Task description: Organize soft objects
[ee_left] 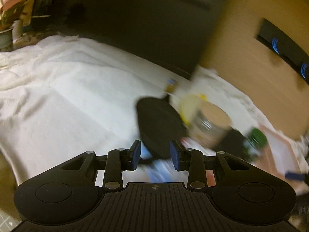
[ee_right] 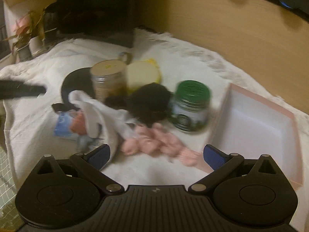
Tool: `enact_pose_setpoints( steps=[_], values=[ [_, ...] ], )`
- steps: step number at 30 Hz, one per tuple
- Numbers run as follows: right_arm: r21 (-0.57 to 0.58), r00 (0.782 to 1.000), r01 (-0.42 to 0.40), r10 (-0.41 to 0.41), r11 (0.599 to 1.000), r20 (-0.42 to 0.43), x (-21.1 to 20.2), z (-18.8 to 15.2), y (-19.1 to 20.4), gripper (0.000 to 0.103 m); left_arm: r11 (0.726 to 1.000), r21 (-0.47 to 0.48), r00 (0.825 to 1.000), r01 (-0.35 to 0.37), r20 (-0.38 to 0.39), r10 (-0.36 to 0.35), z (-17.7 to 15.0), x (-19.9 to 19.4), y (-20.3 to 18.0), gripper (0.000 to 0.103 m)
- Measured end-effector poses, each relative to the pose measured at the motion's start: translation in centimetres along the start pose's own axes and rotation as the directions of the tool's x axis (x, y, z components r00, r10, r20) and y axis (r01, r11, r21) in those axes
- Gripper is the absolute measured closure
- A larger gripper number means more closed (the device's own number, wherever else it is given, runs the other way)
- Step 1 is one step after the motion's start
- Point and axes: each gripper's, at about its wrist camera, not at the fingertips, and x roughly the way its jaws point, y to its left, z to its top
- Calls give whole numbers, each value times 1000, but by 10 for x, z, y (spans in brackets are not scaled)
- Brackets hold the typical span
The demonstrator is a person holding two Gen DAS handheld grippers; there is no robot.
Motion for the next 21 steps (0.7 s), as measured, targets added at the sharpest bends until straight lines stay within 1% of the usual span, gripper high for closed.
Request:
enact_pose_setpoints(
  steps=[3,5,6,8,10,12,13,15,16,17,18,19,21],
  values=[
    [-15,1000,-16,16,1000,-17,10,9,21,2,997,-65,999,32,-37,-34,28,35,24,67],
    [-25,999,-38,37,999,-19,11,25,35,12,992,-99,994,80,-66,-87,42,59,35,67],
    [-27,998,-56,55,998,-20,11,35,40,12,990,-105,991,94,-85,-103,45,69,40,67],
    [-24,996,-90,90,996,-15,11,70,45,12,988,-96,983,119,-128,-131,47,89,43,67],
    [0,996,-84,84,996,-24,18,113,48,12,983,-98,973,152,-161,-167,44,105,44,67],
    [80,993,-108,112,991,-42,30,154,45,12,972,-118,958,202,-183,-222,39,116,43,67],
    [130,990,-122,129,984,-52,37,169,42,12,966,-126,952,225,-183,-245,38,120,43,64],
    [169,988,-130,142,977,-61,51,186,42,13,959,-123,945,254,-178,-273,35,127,40,58],
    [162,989,-117,130,980,-70,59,191,45,19,956,-125,943,265,-175,-284,34,131,39,57],
    [145,990,-96,109,985,-85,69,197,49,32,953,-134,940,274,-173,-294,35,135,39,57],
    [135,990,-78,93,988,-108,78,200,51,39,948,-146,936,282,-173,-306,35,139,39,57],
    [140,987,-69,87,988,-135,87,203,51,48,942,-159,931,294,-174,-320,36,142,40,57],
    [161,981,-79,106,984,-164,100,206,48,49,936,-176,923,306,-186,-337,38,149,41,60]
  ],
)
